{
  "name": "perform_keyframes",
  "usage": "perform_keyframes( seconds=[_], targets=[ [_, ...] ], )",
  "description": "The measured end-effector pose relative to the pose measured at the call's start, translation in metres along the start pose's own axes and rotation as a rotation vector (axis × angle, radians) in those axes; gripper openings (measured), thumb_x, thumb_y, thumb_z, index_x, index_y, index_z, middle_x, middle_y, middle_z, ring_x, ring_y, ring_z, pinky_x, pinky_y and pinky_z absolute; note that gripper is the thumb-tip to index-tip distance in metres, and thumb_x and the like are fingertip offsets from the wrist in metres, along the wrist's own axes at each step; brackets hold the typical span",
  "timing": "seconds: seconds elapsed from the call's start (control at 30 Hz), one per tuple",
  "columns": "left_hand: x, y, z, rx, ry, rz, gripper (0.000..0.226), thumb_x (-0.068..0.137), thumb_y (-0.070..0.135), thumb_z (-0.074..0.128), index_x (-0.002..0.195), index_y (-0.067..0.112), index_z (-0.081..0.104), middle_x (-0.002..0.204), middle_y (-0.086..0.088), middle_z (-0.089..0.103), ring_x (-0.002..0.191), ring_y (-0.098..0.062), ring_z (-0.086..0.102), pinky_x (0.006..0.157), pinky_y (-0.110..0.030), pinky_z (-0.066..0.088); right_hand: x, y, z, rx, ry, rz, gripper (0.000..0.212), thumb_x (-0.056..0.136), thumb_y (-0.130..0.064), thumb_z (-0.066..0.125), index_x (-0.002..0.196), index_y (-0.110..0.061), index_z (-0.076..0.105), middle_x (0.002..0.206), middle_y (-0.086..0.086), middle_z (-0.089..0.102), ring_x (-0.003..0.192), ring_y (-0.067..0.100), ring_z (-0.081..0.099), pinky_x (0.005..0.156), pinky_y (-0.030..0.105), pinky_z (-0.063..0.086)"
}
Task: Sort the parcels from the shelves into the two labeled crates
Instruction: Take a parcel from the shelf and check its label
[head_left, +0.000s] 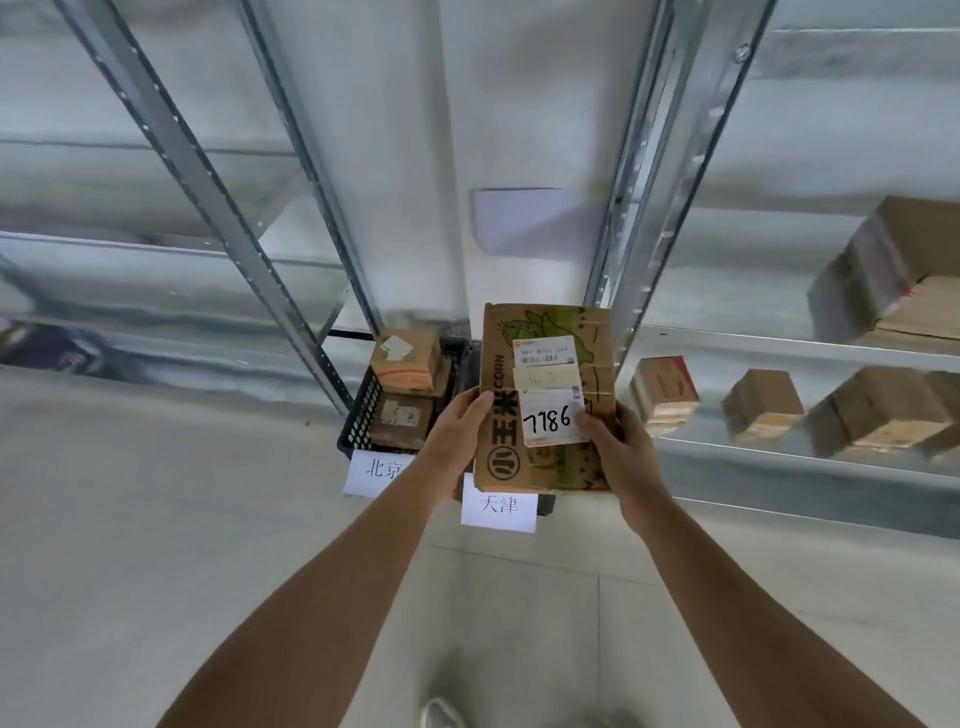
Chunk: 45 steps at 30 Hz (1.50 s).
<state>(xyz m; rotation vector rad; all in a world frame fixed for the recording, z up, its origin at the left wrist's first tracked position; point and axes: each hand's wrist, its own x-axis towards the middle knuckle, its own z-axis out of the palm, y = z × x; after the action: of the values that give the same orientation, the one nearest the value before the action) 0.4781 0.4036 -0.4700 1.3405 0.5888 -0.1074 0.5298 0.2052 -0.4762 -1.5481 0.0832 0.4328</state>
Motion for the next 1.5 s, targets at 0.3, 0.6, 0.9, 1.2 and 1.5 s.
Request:
perform_keyframes(
  seconds=[0.3,0.6,0.9,1.2,1.5],
  targets=[
    [0.083,0.002,-0.112,0.065,0.005,-0.145,0.050,0.097,0.045,0.060,0.137,0.018,0.049,0.111,-0.006,0.075,0.102,-0.025,0.073,0.092,-0.051,0.057,0.057,0.017,0.116,-0.096,0.060,0.145,0.030,0.096,-0.028,0.066,0.124,-0.030,0.055,0.102,-0.007,0.073,0.088,0.011,0.071,0.067,0.028,0.057],
    [0.201,0.009,-0.215,0.087,0.127,-0.321,0.053,0.091,0.048,0.067,0.132,0.020,0.047,0.113,-0.004,0.071,0.105,-0.027,0.066,0.093,-0.055,0.053,0.197,0.032,0.233,-0.355,-0.088,0.203,0.024,0.098,-0.028,0.060,0.120,-0.033,0.055,0.103,-0.006,0.070,0.092,0.014,0.067,0.074,0.030,0.055],
    [0.297,-0.029,-0.308,-0.091,0.216,-0.513,0.045,0.094,0.036,0.068,0.124,0.006,0.054,0.114,-0.016,0.068,0.110,-0.032,0.064,0.092,-0.056,0.055,0.316,0.073,0.340,-0.789,-0.208,0.267,0.061,0.086,-0.054,0.054,0.141,-0.029,0.045,0.127,0.005,0.051,0.096,0.022,0.063,0.083,0.039,0.057],
    [0.432,-0.154,-0.371,-0.522,0.244,-0.616,0.031,0.095,0.016,0.067,0.117,-0.003,0.055,0.105,-0.023,0.067,0.098,-0.035,0.067,0.095,-0.061,0.052,0.459,0.210,0.427,-1.213,-0.225,0.230,0.055,0.099,-0.043,0.046,0.151,-0.036,0.031,0.149,-0.003,0.043,0.144,0.031,0.028,0.114,0.072,0.010],
    [0.548,-0.294,-0.381,-0.787,0.344,-0.548,0.029,0.100,0.011,0.059,0.126,0.004,0.050,0.117,-0.022,0.064,0.099,-0.035,0.066,0.092,-0.057,0.054,0.571,0.369,0.458,-1.395,-0.330,0.021,0.058,0.102,-0.045,0.040,0.155,-0.040,0.020,0.159,0.006,0.022,0.146,0.032,0.014,0.115,0.058,0.026]
  ],
)
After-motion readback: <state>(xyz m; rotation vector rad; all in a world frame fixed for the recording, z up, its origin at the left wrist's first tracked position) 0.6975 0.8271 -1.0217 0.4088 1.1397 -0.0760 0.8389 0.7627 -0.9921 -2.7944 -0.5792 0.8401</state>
